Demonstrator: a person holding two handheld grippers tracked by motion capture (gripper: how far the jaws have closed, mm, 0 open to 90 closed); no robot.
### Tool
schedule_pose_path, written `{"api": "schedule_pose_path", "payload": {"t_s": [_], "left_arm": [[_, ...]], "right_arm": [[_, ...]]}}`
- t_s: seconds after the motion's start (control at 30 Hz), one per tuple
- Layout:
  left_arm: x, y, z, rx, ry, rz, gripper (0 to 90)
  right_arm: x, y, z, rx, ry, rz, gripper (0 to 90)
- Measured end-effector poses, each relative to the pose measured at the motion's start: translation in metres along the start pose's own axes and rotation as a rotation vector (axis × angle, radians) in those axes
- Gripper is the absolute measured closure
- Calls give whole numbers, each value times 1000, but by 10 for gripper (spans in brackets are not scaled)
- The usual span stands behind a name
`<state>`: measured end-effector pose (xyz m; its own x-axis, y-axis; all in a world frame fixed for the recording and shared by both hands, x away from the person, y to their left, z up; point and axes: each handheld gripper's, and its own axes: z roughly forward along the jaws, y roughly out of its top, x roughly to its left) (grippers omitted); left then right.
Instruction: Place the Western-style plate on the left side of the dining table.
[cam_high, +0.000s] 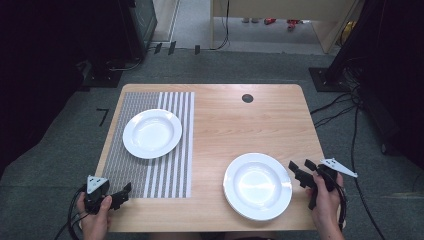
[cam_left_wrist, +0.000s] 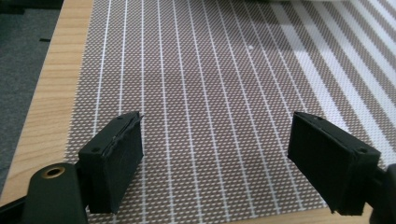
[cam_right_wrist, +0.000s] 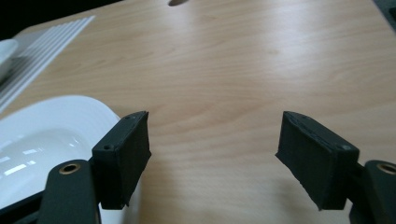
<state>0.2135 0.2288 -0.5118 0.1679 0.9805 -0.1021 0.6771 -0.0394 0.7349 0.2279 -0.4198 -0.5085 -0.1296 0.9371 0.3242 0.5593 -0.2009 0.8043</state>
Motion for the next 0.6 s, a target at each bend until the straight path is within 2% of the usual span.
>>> {"api": "schedule_pose_path", "payload": {"t_s": [0.1,0.2,0.3,0.43,0.5,0.53,0.6], "left_arm": [[2,0,0,5,4,0,183],[3,-1,0,12,2,5,183],[3,-1,1,7,7,8,183],[-1,-3,1,4,30,35,183],[-1,-4,2,2,35,38,181],[-2,-4,2,-1,39,43,181],[-4,-5,3,-3,51,53,181]], "right_arm": [[-14,-9,-10,18,-43,6,255],[-19,-13,-15,27,-60,4,253],[-25,-18,-22,53,-101,-18,248],[-27,-21,-25,67,-133,-46,244],[-27,-23,-26,91,-154,-58,233],[-25,-25,-25,119,-169,-78,224],[-21,-26,-24,134,-187,-105,213]]}}
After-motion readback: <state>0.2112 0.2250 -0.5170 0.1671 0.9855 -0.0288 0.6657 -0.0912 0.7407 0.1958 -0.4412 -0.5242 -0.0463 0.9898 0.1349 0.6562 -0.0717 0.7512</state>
